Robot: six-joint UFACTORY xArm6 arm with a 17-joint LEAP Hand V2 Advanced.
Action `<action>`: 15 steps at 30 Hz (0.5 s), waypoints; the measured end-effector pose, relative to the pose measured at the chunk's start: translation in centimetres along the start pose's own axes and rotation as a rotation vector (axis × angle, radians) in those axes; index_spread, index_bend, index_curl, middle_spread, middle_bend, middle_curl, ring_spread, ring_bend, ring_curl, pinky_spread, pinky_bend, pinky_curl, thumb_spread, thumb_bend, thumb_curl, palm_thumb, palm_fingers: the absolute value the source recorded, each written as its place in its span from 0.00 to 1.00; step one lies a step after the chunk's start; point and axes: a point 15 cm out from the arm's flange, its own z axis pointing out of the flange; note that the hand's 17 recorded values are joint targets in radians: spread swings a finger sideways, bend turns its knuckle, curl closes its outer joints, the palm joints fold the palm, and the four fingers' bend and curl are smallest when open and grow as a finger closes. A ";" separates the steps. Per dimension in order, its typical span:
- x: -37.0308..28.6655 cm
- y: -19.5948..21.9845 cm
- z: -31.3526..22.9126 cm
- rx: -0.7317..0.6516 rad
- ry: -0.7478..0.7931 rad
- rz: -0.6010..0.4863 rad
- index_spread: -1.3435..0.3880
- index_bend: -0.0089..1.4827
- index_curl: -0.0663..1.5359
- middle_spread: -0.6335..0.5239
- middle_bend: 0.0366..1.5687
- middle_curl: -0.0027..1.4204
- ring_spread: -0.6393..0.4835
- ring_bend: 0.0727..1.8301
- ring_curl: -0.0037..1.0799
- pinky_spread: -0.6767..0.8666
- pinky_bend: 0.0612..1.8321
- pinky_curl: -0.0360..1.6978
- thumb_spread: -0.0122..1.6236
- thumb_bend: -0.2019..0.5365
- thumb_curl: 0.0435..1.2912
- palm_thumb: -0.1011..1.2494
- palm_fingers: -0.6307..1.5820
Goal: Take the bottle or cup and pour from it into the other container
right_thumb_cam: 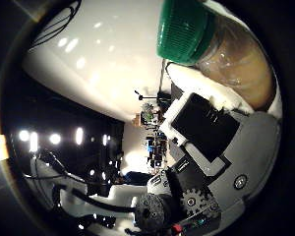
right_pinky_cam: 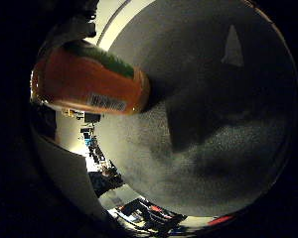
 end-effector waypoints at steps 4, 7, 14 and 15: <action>-2.6 -0.9 0.6 -0.036 0.014 -0.044 0.64 0.76 0.61 0.43 0.87 0.55 0.37 0.75 0.64 0.30 0.81 0.32 0.37 0.25 0.58 0.93 0.77; -4.4 -1.0 1.4 -0.085 0.022 -0.070 0.65 0.76 0.61 0.44 0.87 0.56 0.36 0.74 0.66 0.31 0.81 0.33 0.33 0.25 0.61 0.94 0.77; -11.2 -2.8 2.7 -0.162 0.100 -0.181 0.65 0.77 0.62 0.44 0.87 0.56 0.35 0.73 0.72 0.31 0.79 0.38 0.27 0.25 0.67 0.93 0.77; -12.2 -3.1 3.1 -0.174 0.115 -0.199 0.65 0.77 0.62 0.44 0.87 0.56 0.35 0.72 0.73 0.31 0.79 0.38 0.27 0.25 0.68 0.92 0.77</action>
